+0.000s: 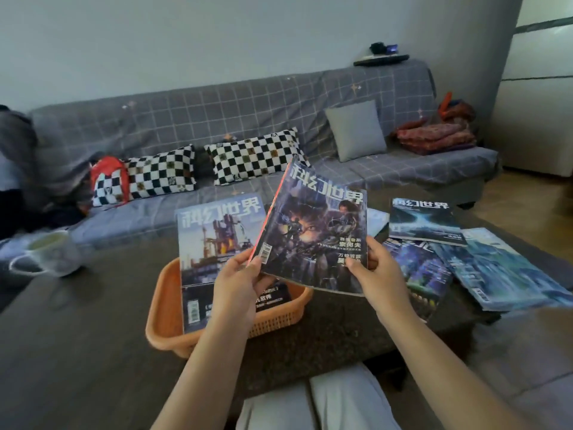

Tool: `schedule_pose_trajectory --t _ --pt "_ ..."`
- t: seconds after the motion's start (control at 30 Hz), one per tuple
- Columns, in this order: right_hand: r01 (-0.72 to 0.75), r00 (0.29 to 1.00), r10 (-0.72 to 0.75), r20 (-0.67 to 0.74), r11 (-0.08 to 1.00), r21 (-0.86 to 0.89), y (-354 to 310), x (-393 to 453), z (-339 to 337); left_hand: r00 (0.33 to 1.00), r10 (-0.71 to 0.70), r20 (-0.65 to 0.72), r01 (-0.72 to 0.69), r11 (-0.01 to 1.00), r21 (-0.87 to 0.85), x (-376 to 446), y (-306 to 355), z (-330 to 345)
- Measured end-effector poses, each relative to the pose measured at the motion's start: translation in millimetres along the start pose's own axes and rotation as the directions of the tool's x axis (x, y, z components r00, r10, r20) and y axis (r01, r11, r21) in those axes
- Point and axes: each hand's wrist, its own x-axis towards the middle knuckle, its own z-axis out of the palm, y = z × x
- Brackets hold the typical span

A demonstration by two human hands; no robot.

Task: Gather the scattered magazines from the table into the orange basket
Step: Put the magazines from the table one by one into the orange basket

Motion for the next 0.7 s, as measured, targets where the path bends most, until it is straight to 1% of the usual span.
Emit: schedule_pose_trajectory --t 0.13,0.3,0.37,0.43,0.47,0.5,0.53,0.6,0.63,0.67,0.7 --pt "0.095 0.988 -0.095 0.121 0.995 0.01 -16.0 -1.5 41.6 0.991 0.088 -0.097 -0.092 0.995 -0.035 -3.9 13.9 -41.3" --pt "0.156 0.961 -0.14 0.237 0.987 -0.049 -22.5 0.5 84.0 0.958 0.165 -0.233 -0.176 0.984 -0.024 -6.0 13.1 -80.8" --pt "0.175 0.948 -0.144 0.285 0.981 -0.084 -21.0 0.6 96.1 0.941 0.189 -0.282 -0.179 0.982 0.063 -5.3 8.9 -93.4" --pt "0.193 0.932 -0.142 0.334 0.973 -0.125 -17.6 0.7 104.1 0.918 0.235 -0.32 -0.153 0.953 0.262 -3.3 5.1 -104.8" --pt "0.207 0.924 -0.144 0.354 0.967 -0.147 -15.9 1.3 106.7 0.91 0.265 -0.32 -0.133 0.915 0.381 -2.6 4.0 -109.1" --pt "0.222 0.918 -0.147 0.369 0.96 -0.169 -14.6 2.2 108.2 0.905 0.301 -0.3 -0.118 0.856 0.503 -2.3 3.8 -112.5" --pt "0.236 0.913 -0.152 0.379 0.953 -0.188 -13.4 3.4 109.3 0.901 0.342 -0.266 -0.109 0.774 0.624 -2.3 4.4 -114.3" --pt "0.259 0.907 -0.155 0.392 0.939 -0.226 -11.1 6.0 109.9 0.885 0.426 -0.185 -0.102 0.567 0.818 -3.4 7.0 -114.1" --pt "0.263 0.904 -0.15 0.4 0.933 -0.246 -10.5 7.1 109.5 0.872 0.464 -0.155 -0.104 0.485 0.868 -3.5 6.7 -113.2" --pt "0.266 0.9 -0.141 0.412 0.928 -0.263 -10.0 8.4 109.2 0.862 0.484 -0.15 -0.093 0.443 0.892 -3.4 6.1 -112.2" --pt "0.265 0.896 -0.129 0.425 0.923 -0.278 -9.6 9.7 109.0 0.859 0.484 -0.167 -0.073 0.439 0.896 -3.9 6.2 -111.1"
